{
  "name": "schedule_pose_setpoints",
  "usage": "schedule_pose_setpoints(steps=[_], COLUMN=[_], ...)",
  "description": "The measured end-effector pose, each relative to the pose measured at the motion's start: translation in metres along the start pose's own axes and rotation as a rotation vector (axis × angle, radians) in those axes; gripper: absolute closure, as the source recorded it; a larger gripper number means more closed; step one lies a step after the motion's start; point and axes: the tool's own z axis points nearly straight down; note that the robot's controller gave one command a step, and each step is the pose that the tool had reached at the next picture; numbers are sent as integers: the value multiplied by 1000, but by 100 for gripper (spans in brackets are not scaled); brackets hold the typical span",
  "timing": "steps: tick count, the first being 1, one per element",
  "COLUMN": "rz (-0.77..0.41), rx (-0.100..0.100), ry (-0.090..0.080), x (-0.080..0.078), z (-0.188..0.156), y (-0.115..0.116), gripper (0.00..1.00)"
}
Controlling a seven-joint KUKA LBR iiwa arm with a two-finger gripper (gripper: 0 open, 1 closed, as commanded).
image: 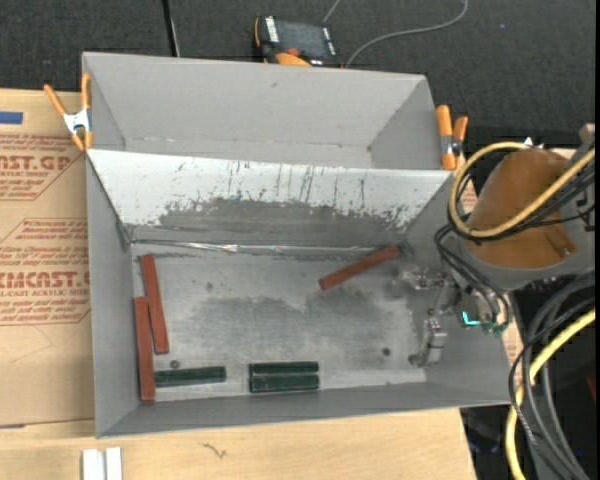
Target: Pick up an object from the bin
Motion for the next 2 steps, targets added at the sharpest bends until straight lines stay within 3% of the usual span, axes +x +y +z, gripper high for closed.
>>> schedule_pose_setpoints(steps=[1, 2], rz=[58, -1], rx=[-2, 0], ry=[-15, -5], x=[-68, -85], z=[-13, 51], y=[54, 63], gripper=[0, 0])
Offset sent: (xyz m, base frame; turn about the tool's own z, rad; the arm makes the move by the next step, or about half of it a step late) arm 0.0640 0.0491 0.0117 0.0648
